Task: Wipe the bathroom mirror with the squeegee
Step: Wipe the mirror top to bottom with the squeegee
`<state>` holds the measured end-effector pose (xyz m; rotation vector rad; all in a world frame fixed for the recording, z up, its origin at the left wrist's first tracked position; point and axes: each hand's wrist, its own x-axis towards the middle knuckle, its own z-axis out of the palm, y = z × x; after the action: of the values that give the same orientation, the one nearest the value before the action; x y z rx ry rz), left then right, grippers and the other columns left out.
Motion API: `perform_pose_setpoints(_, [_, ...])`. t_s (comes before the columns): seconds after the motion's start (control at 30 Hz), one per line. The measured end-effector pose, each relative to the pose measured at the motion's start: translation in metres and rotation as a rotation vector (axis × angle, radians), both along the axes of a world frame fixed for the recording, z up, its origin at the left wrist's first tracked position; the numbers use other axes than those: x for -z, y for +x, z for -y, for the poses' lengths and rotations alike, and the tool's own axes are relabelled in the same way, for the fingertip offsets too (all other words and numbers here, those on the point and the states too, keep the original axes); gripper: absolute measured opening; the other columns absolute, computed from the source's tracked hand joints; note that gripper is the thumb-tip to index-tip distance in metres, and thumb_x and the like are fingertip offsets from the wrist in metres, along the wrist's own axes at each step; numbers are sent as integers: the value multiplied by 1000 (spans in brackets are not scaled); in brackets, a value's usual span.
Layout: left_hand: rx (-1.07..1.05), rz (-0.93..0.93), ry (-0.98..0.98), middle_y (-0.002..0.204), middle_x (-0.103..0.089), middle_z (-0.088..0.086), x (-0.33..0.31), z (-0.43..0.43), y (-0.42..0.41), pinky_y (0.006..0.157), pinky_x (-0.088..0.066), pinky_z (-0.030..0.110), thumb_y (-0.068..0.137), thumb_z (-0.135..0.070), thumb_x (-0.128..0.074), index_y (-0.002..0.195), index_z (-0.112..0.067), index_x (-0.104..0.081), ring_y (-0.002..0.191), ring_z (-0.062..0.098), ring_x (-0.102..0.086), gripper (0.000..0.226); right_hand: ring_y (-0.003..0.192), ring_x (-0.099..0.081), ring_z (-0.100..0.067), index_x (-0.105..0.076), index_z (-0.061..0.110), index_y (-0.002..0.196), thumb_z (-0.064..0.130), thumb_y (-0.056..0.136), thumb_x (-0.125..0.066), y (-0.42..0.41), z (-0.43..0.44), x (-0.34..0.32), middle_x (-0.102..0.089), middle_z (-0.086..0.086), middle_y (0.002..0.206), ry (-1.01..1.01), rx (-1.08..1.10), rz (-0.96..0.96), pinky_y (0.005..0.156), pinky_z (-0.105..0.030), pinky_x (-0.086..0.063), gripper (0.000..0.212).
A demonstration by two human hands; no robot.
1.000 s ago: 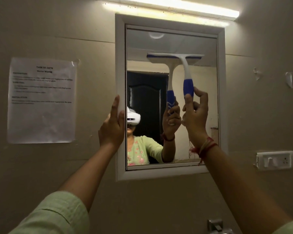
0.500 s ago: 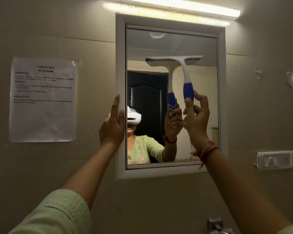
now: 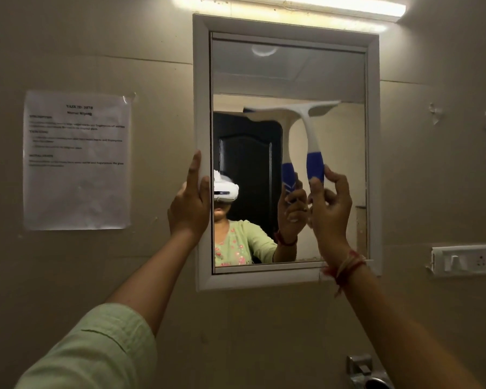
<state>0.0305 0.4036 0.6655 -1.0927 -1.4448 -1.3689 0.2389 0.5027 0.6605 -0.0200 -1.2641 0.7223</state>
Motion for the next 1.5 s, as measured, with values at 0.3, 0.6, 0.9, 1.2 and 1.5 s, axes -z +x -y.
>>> perform_pose_setpoints(0.3, [17,2,-10,68,-45,5,0,0,-1,44,-20,16,99,-35,-31,142,-38,-8,47,0,-33,48,52,-59,2,-46,13,119,16,93,-51,2,2,-24,-62,8,78,-2,-2,-6,47,-8,-46,27])
perform_pose_setpoints(0.6, [5,10,-13,68,-45,3,0,3,1,44,-20,17,99,-36,-30,142,-39,-9,48,1,-34,48,55,-62,-2,-50,37,104,25,91,-51,-1,7,56,-65,1,81,-99,-124,45,48,-12,-49,18])
perform_pose_setpoints(0.9, [7,21,-14,70,-48,5,-1,2,2,46,-21,19,99,-38,-29,144,-37,-12,49,6,-36,48,51,-61,1,-51,24,109,24,92,-52,2,5,6,-66,10,72,-122,-132,12,44,-10,-46,17])
perform_pose_setpoints(1.2, [17,5,0,65,-44,3,0,2,2,44,-20,17,99,-36,-29,144,-36,-12,46,3,-34,48,56,-64,-4,-55,30,93,42,77,-52,-3,7,66,-72,11,72,-200,-292,42,45,-15,-50,20])
perform_pose_setpoints(1.5, [1,8,4,64,-45,1,0,0,1,43,-19,15,99,-35,-31,145,-32,-16,45,0,-35,48,75,-69,-14,-62,29,93,33,88,-57,-16,-16,-11,-69,1,96,-239,-199,-39,64,-26,-58,8])
